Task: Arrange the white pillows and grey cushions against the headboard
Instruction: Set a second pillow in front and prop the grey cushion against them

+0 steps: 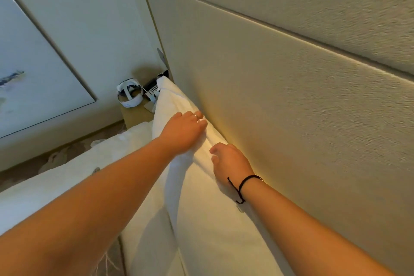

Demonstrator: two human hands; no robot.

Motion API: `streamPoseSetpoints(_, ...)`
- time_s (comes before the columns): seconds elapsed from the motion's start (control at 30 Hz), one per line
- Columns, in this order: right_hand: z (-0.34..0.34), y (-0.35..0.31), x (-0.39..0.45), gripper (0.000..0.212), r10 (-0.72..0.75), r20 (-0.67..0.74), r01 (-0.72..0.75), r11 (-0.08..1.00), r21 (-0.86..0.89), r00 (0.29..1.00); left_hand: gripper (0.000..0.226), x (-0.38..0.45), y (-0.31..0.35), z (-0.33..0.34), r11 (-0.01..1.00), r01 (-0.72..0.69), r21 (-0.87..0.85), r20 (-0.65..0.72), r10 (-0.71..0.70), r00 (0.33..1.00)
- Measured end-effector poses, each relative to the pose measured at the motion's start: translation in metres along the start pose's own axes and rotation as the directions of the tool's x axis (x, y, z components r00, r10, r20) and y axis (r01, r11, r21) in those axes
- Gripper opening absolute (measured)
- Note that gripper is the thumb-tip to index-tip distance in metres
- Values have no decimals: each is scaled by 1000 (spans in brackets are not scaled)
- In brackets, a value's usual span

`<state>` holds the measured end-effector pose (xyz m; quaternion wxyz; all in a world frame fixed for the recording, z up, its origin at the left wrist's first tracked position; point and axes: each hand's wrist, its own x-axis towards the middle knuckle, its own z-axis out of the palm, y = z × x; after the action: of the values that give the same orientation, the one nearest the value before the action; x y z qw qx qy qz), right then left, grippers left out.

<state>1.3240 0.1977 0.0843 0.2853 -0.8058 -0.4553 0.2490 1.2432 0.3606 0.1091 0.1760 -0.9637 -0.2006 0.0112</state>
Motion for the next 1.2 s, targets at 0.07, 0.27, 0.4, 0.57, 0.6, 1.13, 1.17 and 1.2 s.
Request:
streamPoseSetpoints(0.07, 2, -7, 22, 37, -16, 30, 16, 1000, 2, 999, 26, 11, -25, 6, 998, 50, 30, 2, -50, 999)
streamPoseSetpoints(0.27, 11, -8, 56, 45, -35, 24, 34, 999, 22, 999, 27, 34, -81, 33, 968, 249, -23, 28, -248, 968)
streamPoseSetpoints(0.4, 13, -4, 67, 45, -6, -9, 7, 995, 95, 1000, 42, 56, -100, 49, 853, 454, -258, 173, -422, 890)
streamPoseSetpoints(0.57, 20, -3, 73, 48, 6, -43, 1, 986, 169, 999, 68, 103, -130, 55, 693, 574, -435, 302, -489, 819)
streamPoseSetpoints(0.6, 21, -3, 74, 50, 9, -44, -1, 983, 183, 999, 69, 111, -138, 54, 694, 580, -426, 300, -496, 815)
streamPoseSetpoints(1.13, 15, -3, 72, 50, 60, -103, -48, 992, 116, 993, 37, 70, -74, 41, 982, -79, -174, 153, 106, 983)
streamPoseSetpoints(1.17, 13, -5, 70, 46, 65, -100, -53, 992, 114, 993, 36, 60, -64, 40, 967, -125, -221, 175, 165, 971)
streamPoseSetpoints(1.2, 12, -7, 67, 42, 73, -102, -60, 991, 122, 992, 36, 52, -56, 37, 954, -148, -262, 185, 201, 962)
